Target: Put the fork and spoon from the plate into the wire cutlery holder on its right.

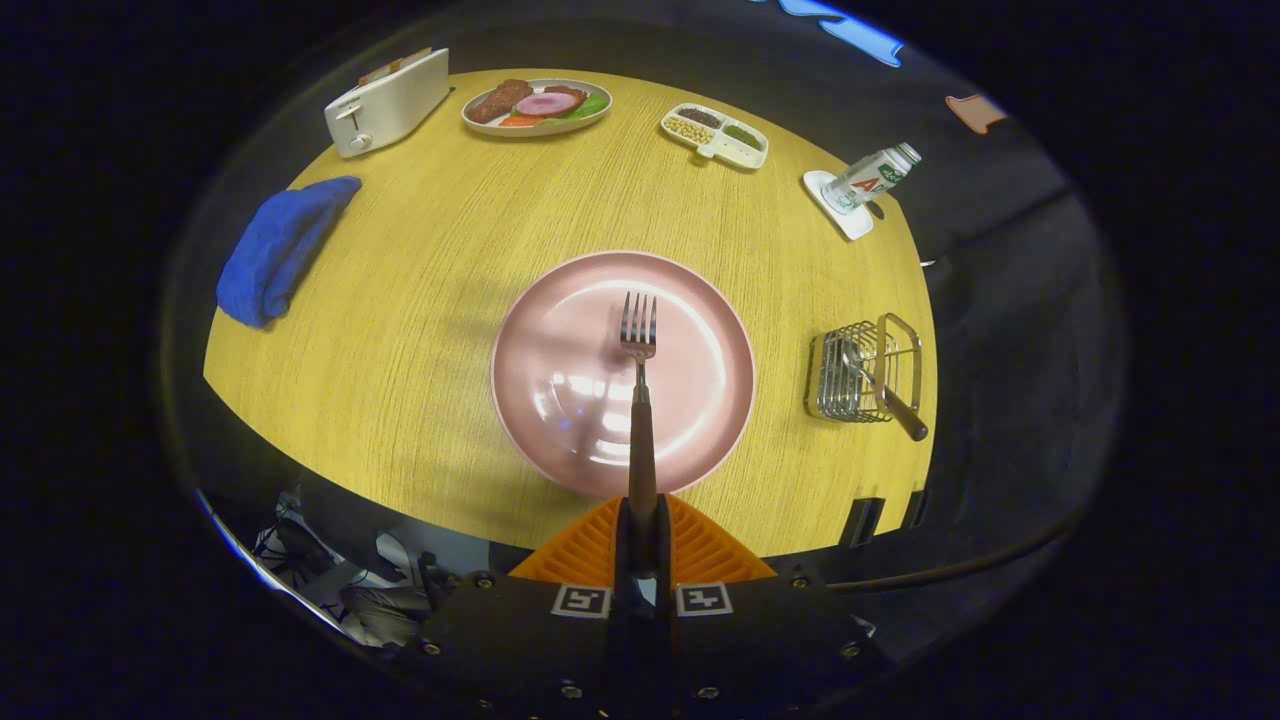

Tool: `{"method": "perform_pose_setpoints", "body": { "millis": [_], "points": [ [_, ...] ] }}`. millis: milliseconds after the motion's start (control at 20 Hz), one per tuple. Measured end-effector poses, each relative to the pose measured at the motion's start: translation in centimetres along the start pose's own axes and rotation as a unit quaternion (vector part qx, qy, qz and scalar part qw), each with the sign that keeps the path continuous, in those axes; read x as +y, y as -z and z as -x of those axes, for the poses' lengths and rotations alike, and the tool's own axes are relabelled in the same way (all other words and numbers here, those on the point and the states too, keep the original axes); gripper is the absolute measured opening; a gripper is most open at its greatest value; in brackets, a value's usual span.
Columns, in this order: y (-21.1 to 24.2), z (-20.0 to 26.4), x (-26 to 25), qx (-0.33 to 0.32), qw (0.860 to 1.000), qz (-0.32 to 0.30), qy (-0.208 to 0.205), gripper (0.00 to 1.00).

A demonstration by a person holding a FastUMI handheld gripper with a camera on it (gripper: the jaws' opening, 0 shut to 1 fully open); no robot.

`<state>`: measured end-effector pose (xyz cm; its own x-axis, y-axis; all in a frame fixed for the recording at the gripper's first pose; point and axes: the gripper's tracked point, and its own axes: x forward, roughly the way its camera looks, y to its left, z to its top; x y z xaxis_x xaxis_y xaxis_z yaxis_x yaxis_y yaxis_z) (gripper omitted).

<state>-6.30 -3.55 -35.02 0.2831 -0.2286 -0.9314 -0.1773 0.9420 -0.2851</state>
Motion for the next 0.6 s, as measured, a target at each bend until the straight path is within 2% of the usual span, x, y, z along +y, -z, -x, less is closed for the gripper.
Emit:
{"method": "perform_pose_setpoints", "body": {
  "millis": [250, 600],
  "points": [
    [-1.9, 2.5, -2.8, -0.023, 0.999, -0.022, 0.023, 0.10],
    [-2.1, 4.8, -10.2, -0.030, 0.993, -0.088, 0.074, 0.09]
  ]
}}
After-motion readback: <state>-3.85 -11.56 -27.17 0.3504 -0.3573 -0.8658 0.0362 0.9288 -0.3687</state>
